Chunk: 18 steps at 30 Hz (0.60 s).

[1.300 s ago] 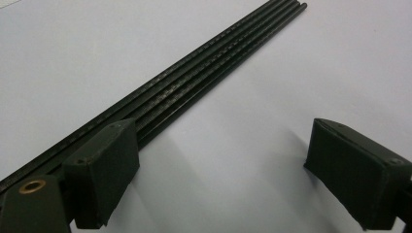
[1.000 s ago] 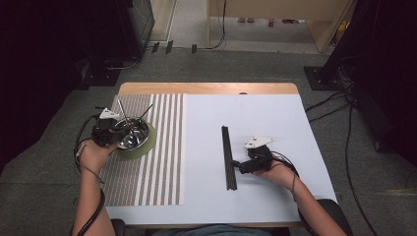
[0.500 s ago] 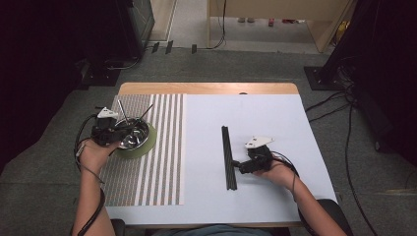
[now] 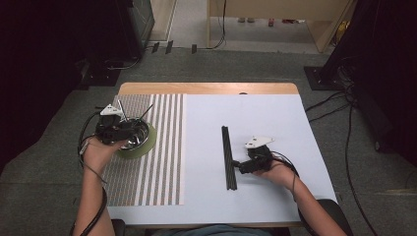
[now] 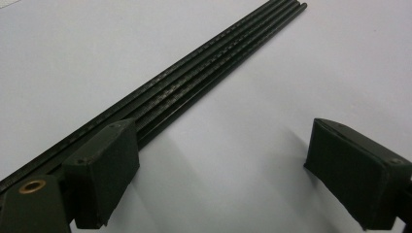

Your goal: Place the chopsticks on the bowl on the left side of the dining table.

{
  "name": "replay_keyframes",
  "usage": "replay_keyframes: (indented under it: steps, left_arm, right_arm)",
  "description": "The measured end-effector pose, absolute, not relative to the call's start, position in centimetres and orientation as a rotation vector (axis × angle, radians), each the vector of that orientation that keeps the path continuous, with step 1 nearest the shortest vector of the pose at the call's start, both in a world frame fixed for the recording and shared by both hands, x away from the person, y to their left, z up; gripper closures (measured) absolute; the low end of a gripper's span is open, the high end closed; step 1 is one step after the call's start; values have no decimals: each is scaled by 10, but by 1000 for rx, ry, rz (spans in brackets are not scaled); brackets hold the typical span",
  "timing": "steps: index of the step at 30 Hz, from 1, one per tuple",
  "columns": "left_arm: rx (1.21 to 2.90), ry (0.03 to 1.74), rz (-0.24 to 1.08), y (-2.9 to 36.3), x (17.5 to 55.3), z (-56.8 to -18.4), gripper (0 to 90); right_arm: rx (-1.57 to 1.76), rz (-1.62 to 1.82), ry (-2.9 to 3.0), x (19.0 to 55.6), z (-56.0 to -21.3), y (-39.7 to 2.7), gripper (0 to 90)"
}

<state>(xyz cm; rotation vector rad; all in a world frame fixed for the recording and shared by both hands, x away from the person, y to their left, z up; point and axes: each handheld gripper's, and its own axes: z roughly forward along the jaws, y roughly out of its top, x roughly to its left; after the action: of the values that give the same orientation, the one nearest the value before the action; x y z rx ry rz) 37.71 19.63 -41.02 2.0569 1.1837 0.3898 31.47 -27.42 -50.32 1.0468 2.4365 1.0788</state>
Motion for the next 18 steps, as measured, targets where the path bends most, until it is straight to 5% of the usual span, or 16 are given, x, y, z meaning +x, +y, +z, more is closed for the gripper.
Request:
replay_keyframes:
  steps: [18]
  left_arm:
    - [2056,1070,366,165,375,-405,403]
  right_arm:
    - [1046,1079,2437,315,-503,-274,114]
